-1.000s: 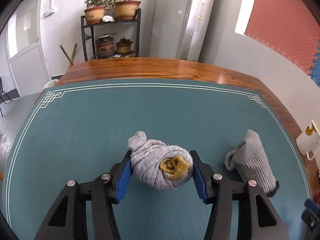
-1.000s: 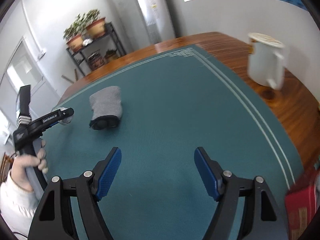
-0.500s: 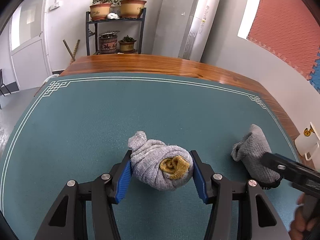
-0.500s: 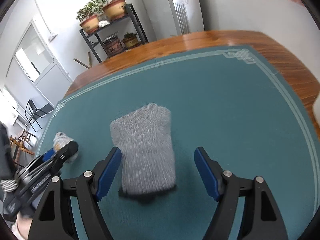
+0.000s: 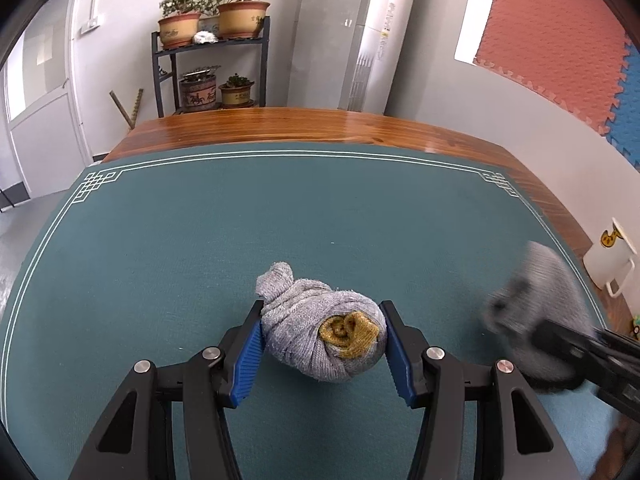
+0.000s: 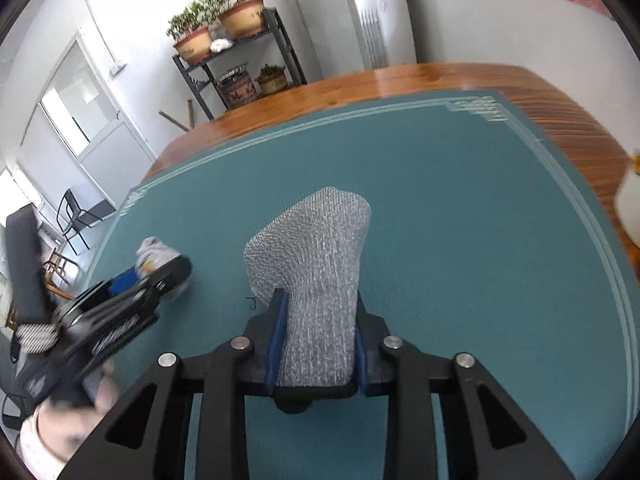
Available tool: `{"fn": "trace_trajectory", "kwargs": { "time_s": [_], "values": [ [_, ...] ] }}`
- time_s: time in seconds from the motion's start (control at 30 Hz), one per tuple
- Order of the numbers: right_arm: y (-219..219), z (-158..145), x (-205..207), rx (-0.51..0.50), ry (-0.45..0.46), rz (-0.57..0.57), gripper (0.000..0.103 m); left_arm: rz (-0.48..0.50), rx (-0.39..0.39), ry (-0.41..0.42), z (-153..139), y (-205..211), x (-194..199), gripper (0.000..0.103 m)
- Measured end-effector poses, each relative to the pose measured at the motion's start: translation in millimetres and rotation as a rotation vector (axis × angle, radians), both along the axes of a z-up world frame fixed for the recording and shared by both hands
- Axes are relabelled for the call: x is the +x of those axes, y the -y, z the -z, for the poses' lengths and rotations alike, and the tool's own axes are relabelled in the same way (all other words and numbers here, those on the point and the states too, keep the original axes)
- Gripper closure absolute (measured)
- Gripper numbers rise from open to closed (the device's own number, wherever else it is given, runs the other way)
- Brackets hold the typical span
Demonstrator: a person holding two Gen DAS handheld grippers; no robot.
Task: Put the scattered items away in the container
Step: 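Close the right tool on the grey sock while the left tool holds the sock ball, then carry both grey socks over the tin and open both tools to drop them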
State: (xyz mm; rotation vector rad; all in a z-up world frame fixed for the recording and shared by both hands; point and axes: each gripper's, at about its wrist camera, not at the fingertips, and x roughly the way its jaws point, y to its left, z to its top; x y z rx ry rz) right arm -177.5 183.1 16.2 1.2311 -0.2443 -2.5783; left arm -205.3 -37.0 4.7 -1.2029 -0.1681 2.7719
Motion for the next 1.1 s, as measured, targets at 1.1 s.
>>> {"fn": "trace_trajectory", "kwargs": {
  "time_s": [1.1],
  "values": [
    [-324.2,-36.6,298.7,0.135,-0.104,0.680,0.069,0.505,-0.040,-0.053,-64.9,-238.6,177.7,0.046]
  ]
}}
